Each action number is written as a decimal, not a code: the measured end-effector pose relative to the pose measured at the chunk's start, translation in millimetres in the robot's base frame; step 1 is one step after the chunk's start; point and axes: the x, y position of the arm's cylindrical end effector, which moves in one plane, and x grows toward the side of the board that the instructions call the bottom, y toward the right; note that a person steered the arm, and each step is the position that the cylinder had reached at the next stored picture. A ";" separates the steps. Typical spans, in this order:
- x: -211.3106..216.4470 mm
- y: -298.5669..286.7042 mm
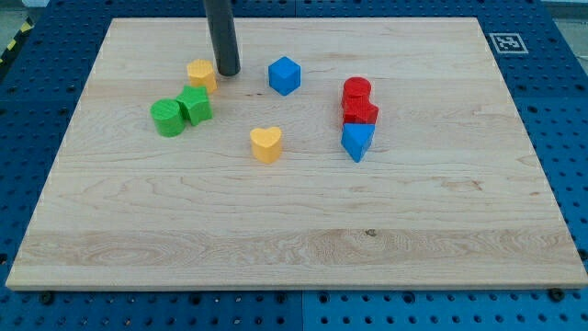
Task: Move the blue cube into the red circle
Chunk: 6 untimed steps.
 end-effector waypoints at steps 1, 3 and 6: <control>0.0 9.3; 5.0 55.1; 17.2 124.3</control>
